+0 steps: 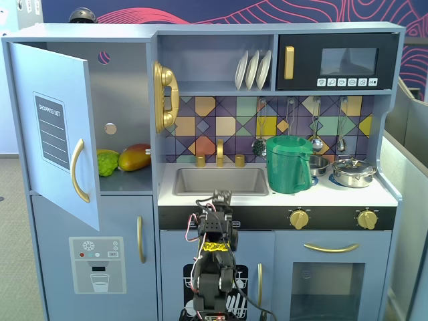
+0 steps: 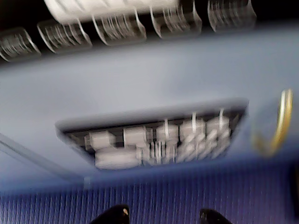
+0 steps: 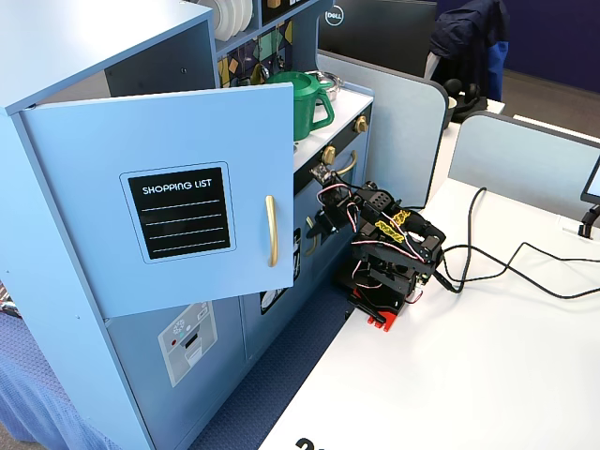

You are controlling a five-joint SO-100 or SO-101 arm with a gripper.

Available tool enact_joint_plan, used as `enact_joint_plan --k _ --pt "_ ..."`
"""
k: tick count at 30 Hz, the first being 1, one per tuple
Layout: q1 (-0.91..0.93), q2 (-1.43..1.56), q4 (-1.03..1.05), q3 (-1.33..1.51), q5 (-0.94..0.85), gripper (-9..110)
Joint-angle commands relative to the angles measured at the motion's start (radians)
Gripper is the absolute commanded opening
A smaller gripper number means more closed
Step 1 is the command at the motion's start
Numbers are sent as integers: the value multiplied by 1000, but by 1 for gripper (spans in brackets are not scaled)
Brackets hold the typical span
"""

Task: Open the left cabinet door

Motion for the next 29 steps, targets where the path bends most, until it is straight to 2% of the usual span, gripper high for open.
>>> enact_joint_plan --k 1,18,20,21,29 --pt "-3 29 91 38 38 11" --pt "-83 109 225 199 97 10" --pt "-86 109 258 201 84 7" --pt "-87 109 276 201 77 1" --pt "-75 109 330 201 71 0"
